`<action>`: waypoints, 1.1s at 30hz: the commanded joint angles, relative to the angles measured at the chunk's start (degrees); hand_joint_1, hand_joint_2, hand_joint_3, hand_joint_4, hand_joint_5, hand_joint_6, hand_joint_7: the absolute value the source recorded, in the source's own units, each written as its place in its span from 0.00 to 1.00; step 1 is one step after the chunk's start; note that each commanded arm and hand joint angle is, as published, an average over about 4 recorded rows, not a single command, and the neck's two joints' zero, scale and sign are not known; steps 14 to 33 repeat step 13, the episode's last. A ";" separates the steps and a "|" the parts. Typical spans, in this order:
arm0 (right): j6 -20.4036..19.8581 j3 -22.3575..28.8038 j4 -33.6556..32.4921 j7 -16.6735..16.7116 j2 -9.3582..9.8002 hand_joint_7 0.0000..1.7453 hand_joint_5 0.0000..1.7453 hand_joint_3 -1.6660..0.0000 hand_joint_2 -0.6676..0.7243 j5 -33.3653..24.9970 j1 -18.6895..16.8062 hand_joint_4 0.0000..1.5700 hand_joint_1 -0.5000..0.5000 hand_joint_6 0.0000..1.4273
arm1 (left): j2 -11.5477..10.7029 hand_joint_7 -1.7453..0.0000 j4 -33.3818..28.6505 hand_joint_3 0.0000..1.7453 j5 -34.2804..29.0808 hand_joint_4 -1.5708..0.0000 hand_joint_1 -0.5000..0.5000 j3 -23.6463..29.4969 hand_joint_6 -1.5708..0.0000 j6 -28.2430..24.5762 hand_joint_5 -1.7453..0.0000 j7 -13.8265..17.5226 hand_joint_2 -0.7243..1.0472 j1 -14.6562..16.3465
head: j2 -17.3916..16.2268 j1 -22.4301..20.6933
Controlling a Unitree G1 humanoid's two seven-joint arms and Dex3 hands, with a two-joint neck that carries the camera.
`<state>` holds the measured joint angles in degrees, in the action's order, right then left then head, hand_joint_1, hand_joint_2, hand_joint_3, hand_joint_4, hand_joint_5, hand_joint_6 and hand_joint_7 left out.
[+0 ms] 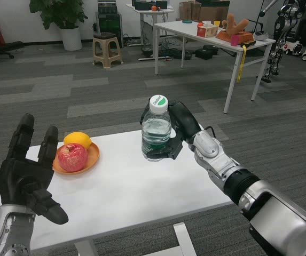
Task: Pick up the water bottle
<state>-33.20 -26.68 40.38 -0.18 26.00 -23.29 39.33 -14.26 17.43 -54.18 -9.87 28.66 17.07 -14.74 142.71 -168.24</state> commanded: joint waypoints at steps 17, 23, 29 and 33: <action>-0.11 0.75 -1.27 0.27 0.72 0.68 0.56 0.10 0.14 -0.71 2.15 0.84 0.75 0.70 | -0.42 1.00 -0.46 0.03 -0.14 1.00 0.00 0.37 1.00 0.52 1.00 -0.02 0.05 0.56 | 0.24 -0.41; -0.11 0.75 -1.27 0.27 0.72 0.68 0.56 0.10 0.14 -0.71 2.15 0.84 0.75 0.70 | -0.42 1.00 -0.46 0.03 -0.14 1.00 0.00 0.37 1.00 0.52 1.00 -0.02 0.05 0.56 | 0.24 -0.41; -0.11 0.75 -1.27 0.27 0.72 0.68 0.56 0.10 0.14 -0.71 2.15 0.84 0.75 0.70 | -0.42 1.00 -0.46 0.03 -0.14 1.00 0.00 0.37 1.00 0.52 1.00 -0.02 0.05 0.56 | 0.24 -0.41; -0.11 0.75 -1.27 0.27 0.72 0.68 0.56 0.10 0.14 -0.71 2.15 0.84 0.75 0.70 | -0.42 1.00 -0.46 0.03 -0.14 1.00 0.00 0.37 1.00 0.52 1.00 -0.02 0.05 0.56 | 0.24 -0.41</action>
